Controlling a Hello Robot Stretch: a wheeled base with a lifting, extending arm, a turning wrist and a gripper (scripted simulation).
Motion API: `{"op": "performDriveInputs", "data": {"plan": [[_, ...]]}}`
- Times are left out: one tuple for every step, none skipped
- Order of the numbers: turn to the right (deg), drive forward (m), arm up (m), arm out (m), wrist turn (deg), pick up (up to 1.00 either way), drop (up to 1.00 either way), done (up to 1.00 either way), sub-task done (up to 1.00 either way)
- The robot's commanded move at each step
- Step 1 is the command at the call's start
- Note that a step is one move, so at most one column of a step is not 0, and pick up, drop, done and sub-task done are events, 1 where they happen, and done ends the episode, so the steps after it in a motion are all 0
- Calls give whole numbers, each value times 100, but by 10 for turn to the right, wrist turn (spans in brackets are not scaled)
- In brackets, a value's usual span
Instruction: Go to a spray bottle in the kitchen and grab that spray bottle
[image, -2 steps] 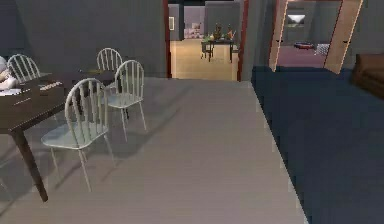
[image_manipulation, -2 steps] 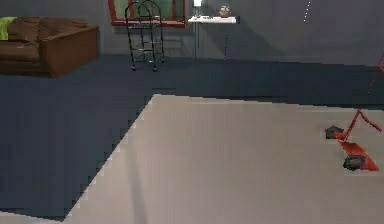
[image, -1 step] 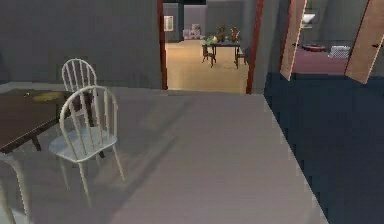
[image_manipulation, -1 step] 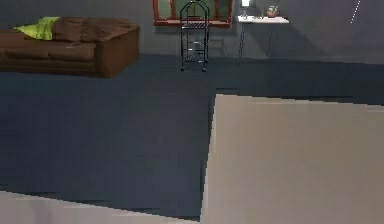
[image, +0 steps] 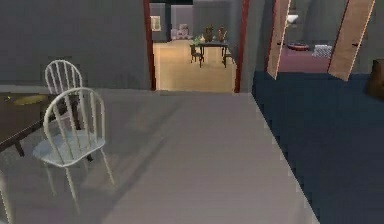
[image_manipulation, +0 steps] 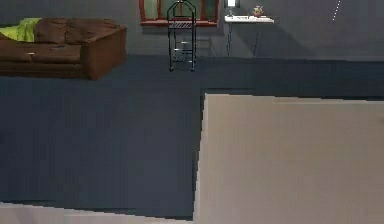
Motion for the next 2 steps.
{"op": "performDriveInputs", "data": {"plan": [[0, 100, 0, 0, 0, 0, 0, 0, 0], [0, 100, 0, 0, 0, 0, 0, 0, 0]]}}
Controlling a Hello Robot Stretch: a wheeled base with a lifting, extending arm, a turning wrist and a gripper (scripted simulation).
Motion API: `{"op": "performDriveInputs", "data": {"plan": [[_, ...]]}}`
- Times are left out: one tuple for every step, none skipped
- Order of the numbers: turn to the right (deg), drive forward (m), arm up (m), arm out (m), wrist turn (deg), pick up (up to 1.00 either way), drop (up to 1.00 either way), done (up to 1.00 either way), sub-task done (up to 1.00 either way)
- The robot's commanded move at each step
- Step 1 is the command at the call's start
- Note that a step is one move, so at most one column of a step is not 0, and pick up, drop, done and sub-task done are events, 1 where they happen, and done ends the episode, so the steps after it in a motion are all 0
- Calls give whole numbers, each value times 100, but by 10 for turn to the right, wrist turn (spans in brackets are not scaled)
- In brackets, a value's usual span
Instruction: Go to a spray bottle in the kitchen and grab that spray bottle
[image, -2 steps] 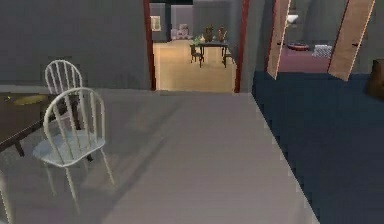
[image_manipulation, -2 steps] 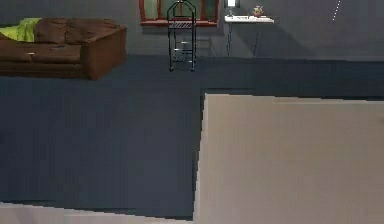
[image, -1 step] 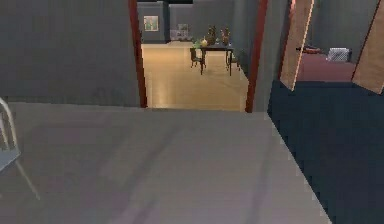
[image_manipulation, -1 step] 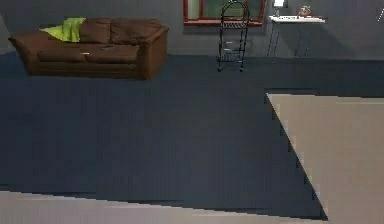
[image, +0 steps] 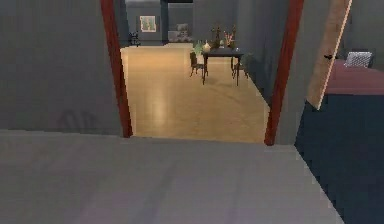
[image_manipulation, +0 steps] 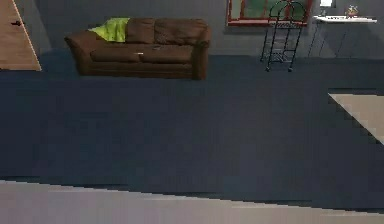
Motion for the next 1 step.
{"op": "performDriveInputs", "data": {"plan": [[0, 100, 0, 0, 0, 0, 0, 0, 0]]}}
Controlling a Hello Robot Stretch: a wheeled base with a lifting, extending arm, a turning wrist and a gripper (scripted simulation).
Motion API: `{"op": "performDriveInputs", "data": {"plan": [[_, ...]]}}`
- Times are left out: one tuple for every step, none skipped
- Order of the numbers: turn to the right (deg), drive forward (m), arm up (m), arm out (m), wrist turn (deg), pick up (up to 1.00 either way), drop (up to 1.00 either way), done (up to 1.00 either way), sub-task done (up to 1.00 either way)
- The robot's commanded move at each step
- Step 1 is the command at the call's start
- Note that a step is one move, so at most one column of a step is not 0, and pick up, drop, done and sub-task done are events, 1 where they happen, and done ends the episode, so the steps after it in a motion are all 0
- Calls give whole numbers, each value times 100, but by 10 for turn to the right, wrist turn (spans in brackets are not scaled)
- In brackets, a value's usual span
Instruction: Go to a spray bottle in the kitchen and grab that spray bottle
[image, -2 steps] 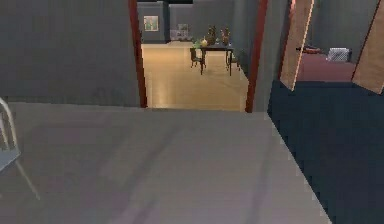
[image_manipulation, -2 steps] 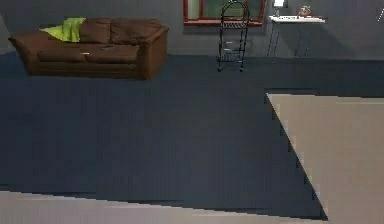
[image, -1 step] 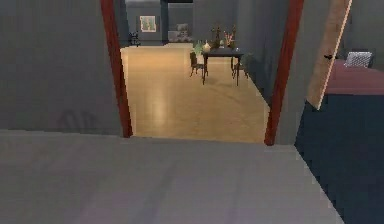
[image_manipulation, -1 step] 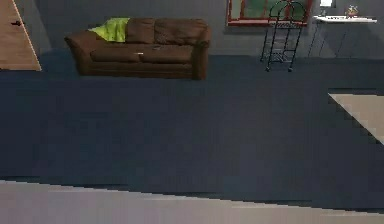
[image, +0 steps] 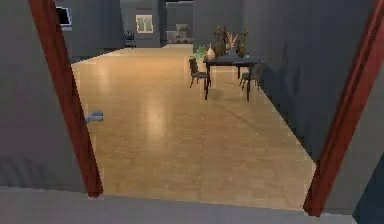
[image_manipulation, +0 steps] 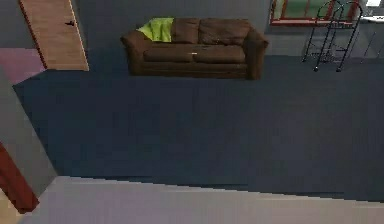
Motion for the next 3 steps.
{"op": "performDriveInputs", "data": {"plan": [[0, 100, 0, 0, 0, 0, 0, 0, 0], [0, 55, 0, 0, 0, 0, 0, 0, 0], [-450, 0, 0, 0, 0, 0, 0, 0, 0]]}}
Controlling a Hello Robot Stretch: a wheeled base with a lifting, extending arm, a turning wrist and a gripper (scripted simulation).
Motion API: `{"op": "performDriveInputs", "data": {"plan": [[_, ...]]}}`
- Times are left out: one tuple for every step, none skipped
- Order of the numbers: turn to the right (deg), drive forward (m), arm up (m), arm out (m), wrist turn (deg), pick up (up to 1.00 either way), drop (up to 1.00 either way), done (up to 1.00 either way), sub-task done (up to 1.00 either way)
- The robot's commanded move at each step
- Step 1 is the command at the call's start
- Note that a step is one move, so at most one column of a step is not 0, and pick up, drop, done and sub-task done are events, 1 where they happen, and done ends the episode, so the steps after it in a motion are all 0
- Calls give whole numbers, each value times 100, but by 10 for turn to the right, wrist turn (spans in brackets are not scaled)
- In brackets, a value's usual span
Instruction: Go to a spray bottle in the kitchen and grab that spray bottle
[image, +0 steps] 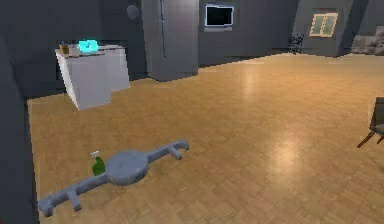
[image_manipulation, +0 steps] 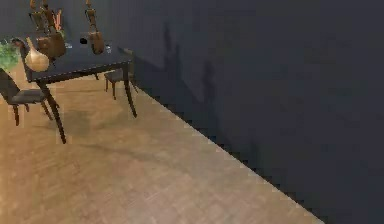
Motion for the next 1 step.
{"op": "performDriveInputs", "data": {"plan": [[-180, 0, 0, 0, 0, 0, 0, 0, 0]]}}
